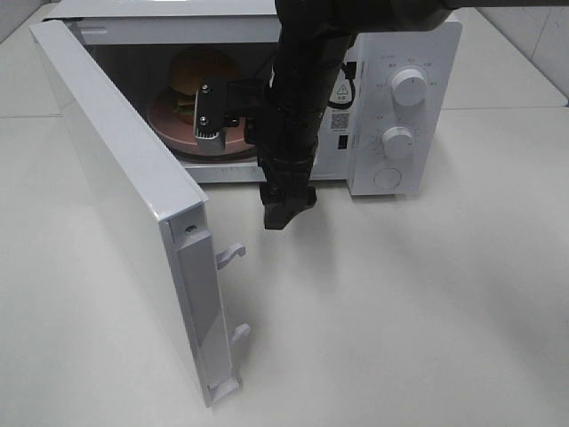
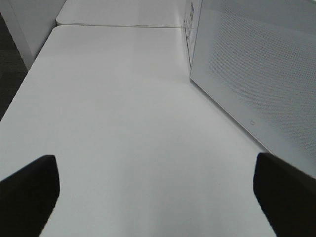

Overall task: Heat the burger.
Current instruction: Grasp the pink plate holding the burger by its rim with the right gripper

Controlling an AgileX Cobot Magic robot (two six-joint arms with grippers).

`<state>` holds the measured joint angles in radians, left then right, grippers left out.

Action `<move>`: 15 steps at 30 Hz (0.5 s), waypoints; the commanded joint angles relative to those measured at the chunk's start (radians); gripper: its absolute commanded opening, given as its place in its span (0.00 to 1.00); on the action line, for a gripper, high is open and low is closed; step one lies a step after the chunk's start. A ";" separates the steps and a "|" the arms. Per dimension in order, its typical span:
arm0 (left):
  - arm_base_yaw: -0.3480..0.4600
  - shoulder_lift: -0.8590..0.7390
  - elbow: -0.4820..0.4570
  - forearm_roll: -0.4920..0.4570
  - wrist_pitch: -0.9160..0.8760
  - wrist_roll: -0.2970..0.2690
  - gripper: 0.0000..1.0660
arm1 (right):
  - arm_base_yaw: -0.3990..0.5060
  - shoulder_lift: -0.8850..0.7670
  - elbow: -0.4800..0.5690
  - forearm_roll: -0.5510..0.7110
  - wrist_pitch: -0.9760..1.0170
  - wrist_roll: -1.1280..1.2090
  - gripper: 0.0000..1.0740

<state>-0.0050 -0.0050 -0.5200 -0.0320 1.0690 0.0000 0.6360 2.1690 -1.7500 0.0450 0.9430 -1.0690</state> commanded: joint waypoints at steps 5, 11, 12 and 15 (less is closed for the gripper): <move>0.002 -0.005 0.003 -0.003 0.003 0.000 0.95 | 0.004 0.069 -0.112 -0.001 0.023 -0.009 0.83; 0.002 -0.005 0.003 -0.003 0.003 0.000 0.95 | 0.004 0.135 -0.232 -0.001 0.044 -0.009 0.81; 0.002 -0.005 0.003 -0.003 0.003 0.000 0.95 | 0.004 0.135 -0.232 -0.001 0.044 -0.009 0.81; 0.002 -0.005 0.003 -0.003 0.003 0.000 0.95 | 0.004 0.158 -0.277 -0.001 0.044 -0.009 0.80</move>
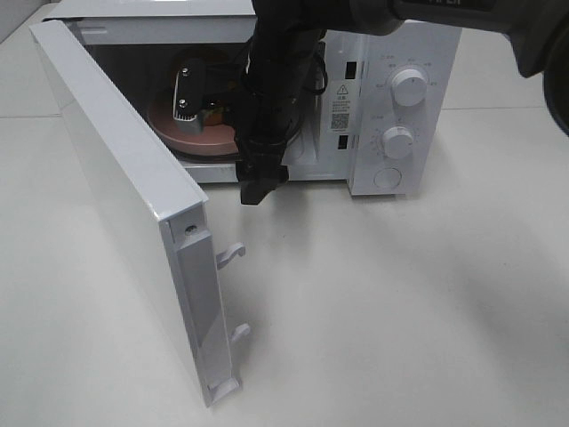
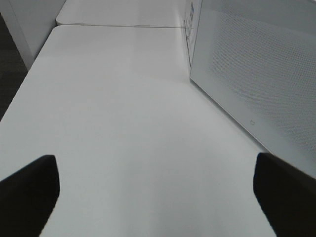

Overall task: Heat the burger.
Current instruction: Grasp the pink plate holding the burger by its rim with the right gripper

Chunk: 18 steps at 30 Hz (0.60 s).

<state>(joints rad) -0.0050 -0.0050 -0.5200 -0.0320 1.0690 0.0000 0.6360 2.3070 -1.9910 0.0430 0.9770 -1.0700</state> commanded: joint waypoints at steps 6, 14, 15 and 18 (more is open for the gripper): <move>0.002 -0.005 0.003 -0.003 0.003 0.000 0.95 | 0.004 0.056 -0.099 0.003 0.001 -0.008 0.77; 0.002 -0.005 0.003 -0.003 0.003 0.000 0.95 | 0.003 0.056 -0.099 0.002 -0.068 -0.008 0.74; 0.002 -0.005 0.003 -0.003 0.003 0.000 0.95 | 0.003 0.056 -0.099 0.002 -0.068 -0.008 0.74; 0.002 -0.005 0.003 -0.003 0.003 0.000 0.95 | 0.003 0.056 -0.099 -0.007 -0.088 -0.008 0.73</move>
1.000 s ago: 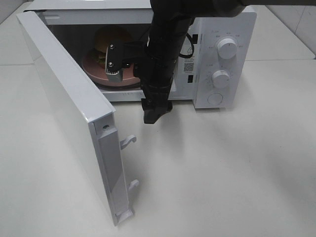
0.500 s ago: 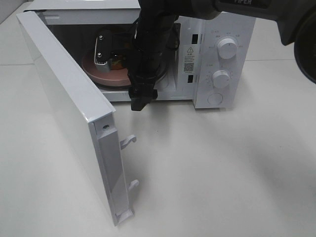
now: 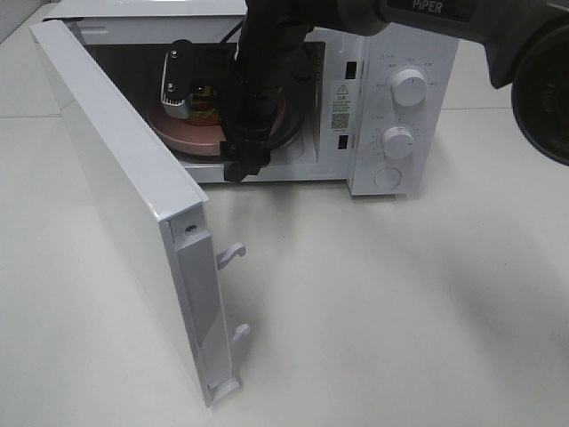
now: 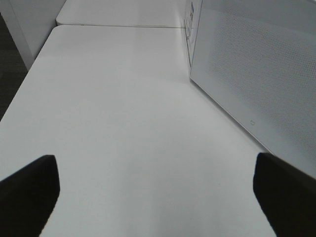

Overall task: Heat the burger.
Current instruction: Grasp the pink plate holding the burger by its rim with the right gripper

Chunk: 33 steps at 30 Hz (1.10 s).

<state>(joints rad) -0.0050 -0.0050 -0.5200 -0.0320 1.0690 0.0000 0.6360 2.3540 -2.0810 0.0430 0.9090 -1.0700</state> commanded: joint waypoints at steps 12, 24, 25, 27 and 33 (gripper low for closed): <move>0.002 -0.005 0.003 -0.003 0.003 0.000 0.95 | 0.003 0.029 -0.009 -0.013 -0.082 -0.013 0.71; 0.002 -0.005 0.003 -0.003 0.003 0.000 0.95 | 0.004 0.056 -0.009 -0.012 -0.150 -0.013 0.71; 0.002 -0.005 0.003 -0.003 0.003 0.000 0.95 | 0.004 0.056 -0.009 -0.012 -0.150 -0.013 0.71; 0.002 -0.005 0.003 -0.003 0.003 0.000 0.95 | 0.004 0.058 -0.011 -0.012 -0.163 -0.013 0.71; 0.002 -0.005 0.003 -0.003 0.003 0.000 0.95 | 0.004 0.058 -0.012 -0.008 -0.187 -0.015 0.71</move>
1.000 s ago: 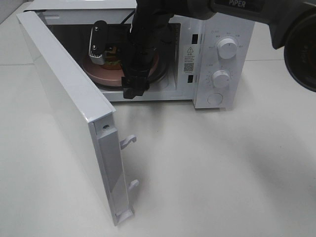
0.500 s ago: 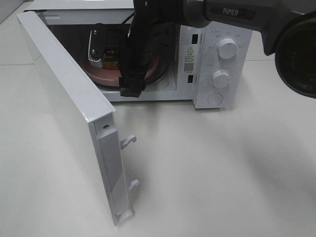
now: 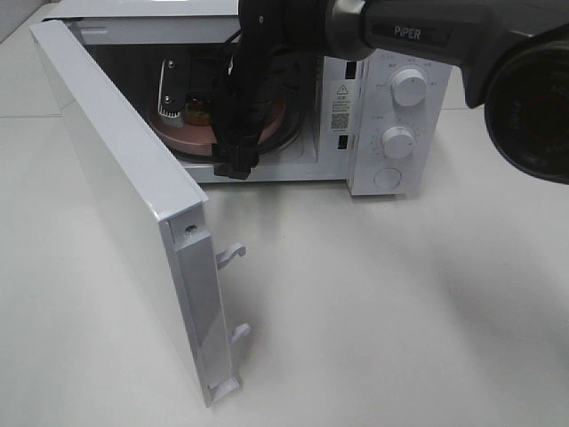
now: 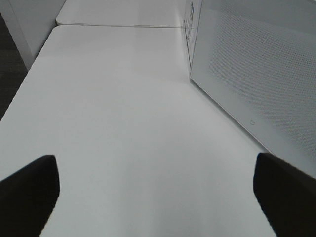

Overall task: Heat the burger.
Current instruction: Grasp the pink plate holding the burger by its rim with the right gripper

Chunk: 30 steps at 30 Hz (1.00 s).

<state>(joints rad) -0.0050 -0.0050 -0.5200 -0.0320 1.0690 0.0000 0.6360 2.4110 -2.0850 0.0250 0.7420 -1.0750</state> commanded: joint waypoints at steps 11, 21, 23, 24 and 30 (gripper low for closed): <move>0.002 -0.005 0.003 -0.003 0.003 0.000 0.95 | 0.004 0.019 -0.008 0.014 -0.035 -0.010 0.71; 0.002 -0.005 0.003 -0.003 0.003 0.000 0.95 | 0.004 0.019 -0.008 0.014 -0.027 -0.002 0.71; 0.002 -0.005 0.003 -0.003 0.003 0.000 0.95 | 0.003 0.019 -0.008 0.012 -0.022 0.004 0.71; 0.002 -0.005 0.003 -0.003 0.003 0.000 0.95 | 0.003 0.019 -0.008 0.012 -0.022 0.004 0.71; 0.002 -0.005 0.003 -0.003 0.003 0.000 0.95 | -0.007 0.019 -0.008 0.009 -0.055 0.004 0.71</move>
<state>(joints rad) -0.0050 -0.0050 -0.5200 -0.0320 1.0690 0.0000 0.6350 2.4250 -2.0850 0.0270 0.6960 -1.0730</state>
